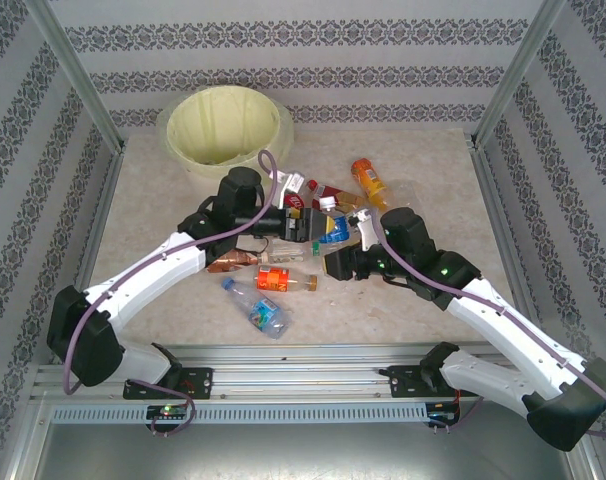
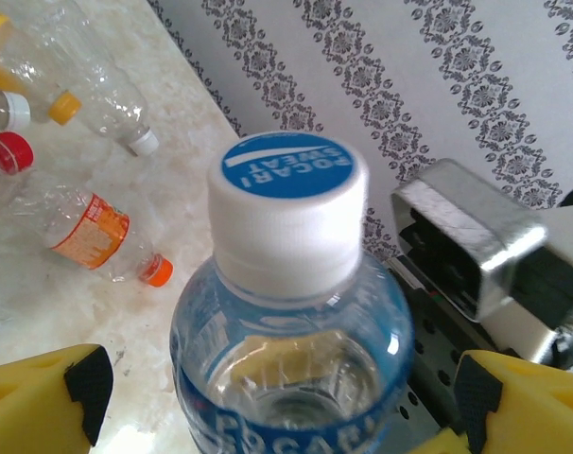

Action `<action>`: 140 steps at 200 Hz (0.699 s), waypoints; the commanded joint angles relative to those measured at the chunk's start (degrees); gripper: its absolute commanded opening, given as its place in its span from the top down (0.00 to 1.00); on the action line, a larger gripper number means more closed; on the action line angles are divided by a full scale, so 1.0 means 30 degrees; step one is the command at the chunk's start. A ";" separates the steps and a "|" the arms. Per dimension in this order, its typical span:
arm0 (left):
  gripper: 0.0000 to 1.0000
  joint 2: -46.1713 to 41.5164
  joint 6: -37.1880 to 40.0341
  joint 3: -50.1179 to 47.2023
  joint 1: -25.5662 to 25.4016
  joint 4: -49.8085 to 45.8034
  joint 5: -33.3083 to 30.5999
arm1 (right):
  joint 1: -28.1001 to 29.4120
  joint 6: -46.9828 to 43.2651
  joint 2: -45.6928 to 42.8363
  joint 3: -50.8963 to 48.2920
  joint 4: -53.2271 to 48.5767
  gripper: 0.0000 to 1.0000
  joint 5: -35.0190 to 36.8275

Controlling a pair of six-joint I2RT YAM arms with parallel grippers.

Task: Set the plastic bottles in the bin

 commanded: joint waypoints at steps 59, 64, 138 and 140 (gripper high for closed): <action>0.27 0.0784 -0.1453 -0.0384 -0.0703 0.3151 0.1447 | 0.0292 0.0376 -0.0234 0.0250 0.0866 0.40 -0.0350; 0.29 0.0811 -0.1453 -0.0386 -0.0703 0.3184 0.1462 | 0.0309 0.0367 -0.0229 0.0240 0.0852 0.40 -0.0324; 0.44 0.0718 -0.1613 -0.0386 -0.0733 0.3310 0.1479 | 0.0294 0.0435 -0.0484 0.0141 0.0462 0.34 0.0055; 0.44 0.0708 -0.1588 -0.0371 -0.0733 0.3275 0.1454 | 0.0292 0.0429 -0.0505 0.0139 0.0435 0.33 0.0059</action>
